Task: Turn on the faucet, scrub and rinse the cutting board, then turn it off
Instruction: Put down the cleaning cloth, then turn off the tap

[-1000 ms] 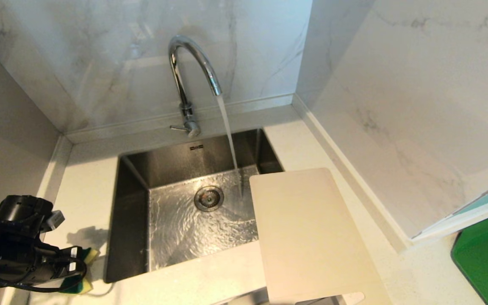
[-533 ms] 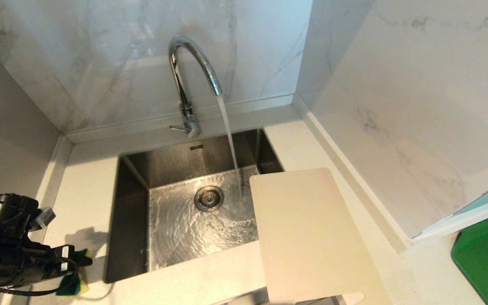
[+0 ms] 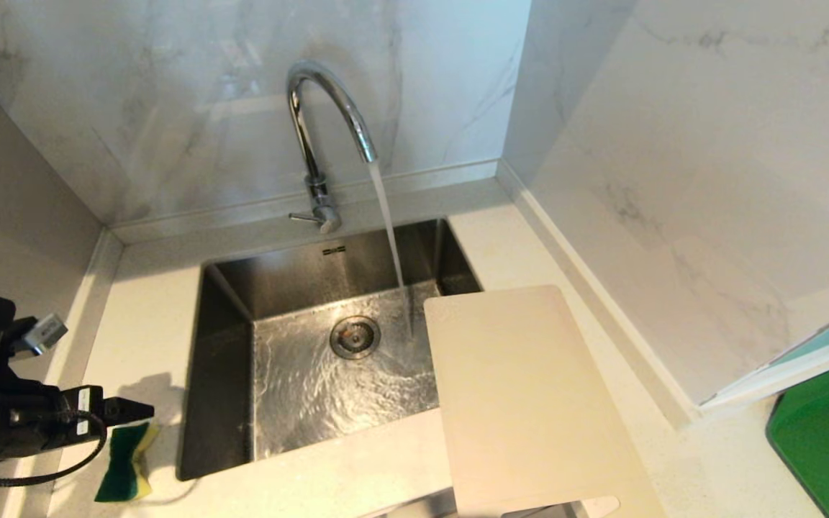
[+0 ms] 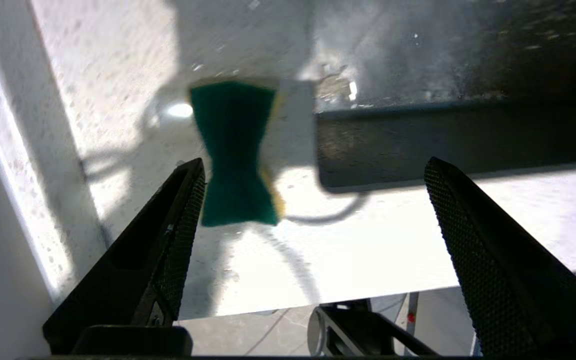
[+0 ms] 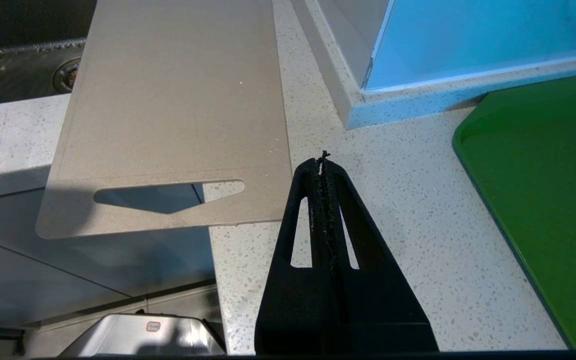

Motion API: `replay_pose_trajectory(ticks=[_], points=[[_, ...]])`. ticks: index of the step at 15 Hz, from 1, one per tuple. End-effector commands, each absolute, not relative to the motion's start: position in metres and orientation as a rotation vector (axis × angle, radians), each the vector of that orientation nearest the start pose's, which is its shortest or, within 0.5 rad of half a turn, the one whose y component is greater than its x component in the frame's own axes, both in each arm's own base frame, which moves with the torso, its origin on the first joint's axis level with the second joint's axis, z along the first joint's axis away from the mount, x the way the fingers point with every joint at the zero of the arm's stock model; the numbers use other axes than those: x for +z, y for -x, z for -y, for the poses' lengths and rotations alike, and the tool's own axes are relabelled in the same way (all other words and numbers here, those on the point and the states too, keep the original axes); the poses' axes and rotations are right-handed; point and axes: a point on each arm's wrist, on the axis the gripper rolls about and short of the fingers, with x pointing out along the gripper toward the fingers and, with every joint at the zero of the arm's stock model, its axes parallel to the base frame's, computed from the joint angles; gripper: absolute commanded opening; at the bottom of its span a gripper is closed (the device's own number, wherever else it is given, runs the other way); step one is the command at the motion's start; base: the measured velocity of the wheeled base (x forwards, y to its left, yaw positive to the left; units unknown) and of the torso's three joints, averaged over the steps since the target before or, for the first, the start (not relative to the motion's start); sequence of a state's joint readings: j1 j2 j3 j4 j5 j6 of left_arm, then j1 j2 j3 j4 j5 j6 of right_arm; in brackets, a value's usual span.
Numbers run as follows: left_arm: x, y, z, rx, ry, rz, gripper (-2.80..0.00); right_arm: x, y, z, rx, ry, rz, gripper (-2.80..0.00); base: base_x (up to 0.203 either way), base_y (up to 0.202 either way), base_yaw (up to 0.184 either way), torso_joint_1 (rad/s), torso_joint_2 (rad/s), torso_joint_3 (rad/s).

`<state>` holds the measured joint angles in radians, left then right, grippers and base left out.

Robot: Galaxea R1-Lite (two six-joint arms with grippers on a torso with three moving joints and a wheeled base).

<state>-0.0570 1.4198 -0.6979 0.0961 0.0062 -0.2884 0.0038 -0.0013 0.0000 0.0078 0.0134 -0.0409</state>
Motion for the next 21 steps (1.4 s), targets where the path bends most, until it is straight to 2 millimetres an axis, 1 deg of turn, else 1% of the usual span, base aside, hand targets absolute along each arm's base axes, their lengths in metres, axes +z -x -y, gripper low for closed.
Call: replay_pose_trajectory(ticks=[1, 2, 5, 6, 8, 10, 13, 17, 19, 21], points=[[0.19, -0.21, 0.021, 0.017, 0.237, -0.752, 0.0, 0.074, 0.023, 0.0, 0.019, 0.041, -0.009, -2.8, 0.0, 0.0, 0.0, 0.0, 0.0, 0.0], [0.198, -0.213, 0.029, -0.019, 0.224, -0.749, 0.0, 0.074, 0.023, 0.0, 0.019, 0.041, -0.009, -2.8, 0.0, 0.0, 0.0, 0.0, 0.0, 0.0], [0.212, -0.218, 0.055, -0.129, 0.186, -0.739, 0.0, 0.074, 0.023, 0.0, 0.019, 0.041, -0.009, -2.8, 0.0, 0.0, 0.0, 0.0, 0.0, 0.0], [0.216, -0.218, 0.063, -0.158, 0.177, -0.733, -2.8, 0.074, 0.023, 0.0, 0.019, 0.041, -0.009, -2.8, 0.0, 0.0, 0.0, 0.0, 0.0, 0.0], [0.225, -0.221, 0.075, -0.2, 0.161, -0.729, -2.8, 0.074, 0.023, 0.0, 0.019, 0.041, -0.009, -2.8, 0.0, 0.0, 0.0, 0.0, 0.0, 0.0], [0.231, -0.232, 0.081, -0.206, 0.158, -0.71, -2.8, 0.074, 0.023, 0.0, 0.018, 0.041, -0.009, -2.8, 0.0, 0.0, 0.0, 0.0, 0.0, 0.0], [0.251, -0.253, 0.092, -0.212, 0.16, -0.638, -2.8, 0.074, 0.023, 0.0, 0.019, 0.041, -0.009, -2.8, 0.0, 0.0, 0.0, 0.0, 0.0, 0.0], [0.271, -0.288, 0.125, -0.208, 0.127, -0.547, -2.8, 0.074, 0.023, 0.0, 0.019, 0.041, -0.009, -2.8, 0.0, 0.0, 0.0, 0.0, 0.0, 0.0], [0.269, -0.303, 0.14, -0.222, 0.077, -0.531, -2.8, 0.074, 0.023, 0.0, 0.019, 0.041, -0.009, -2.8, 0.0, 0.0, 0.0, 0.0, 0.0, 0.0], [0.259, -0.319, 0.153, -0.221, 0.045, -0.525, -2.8, 0.074, 0.023, 0.0, 0.019, 0.041, -0.009, -2.8, 0.0, 0.0, 0.0, 0.0, 0.0, 0.0]])
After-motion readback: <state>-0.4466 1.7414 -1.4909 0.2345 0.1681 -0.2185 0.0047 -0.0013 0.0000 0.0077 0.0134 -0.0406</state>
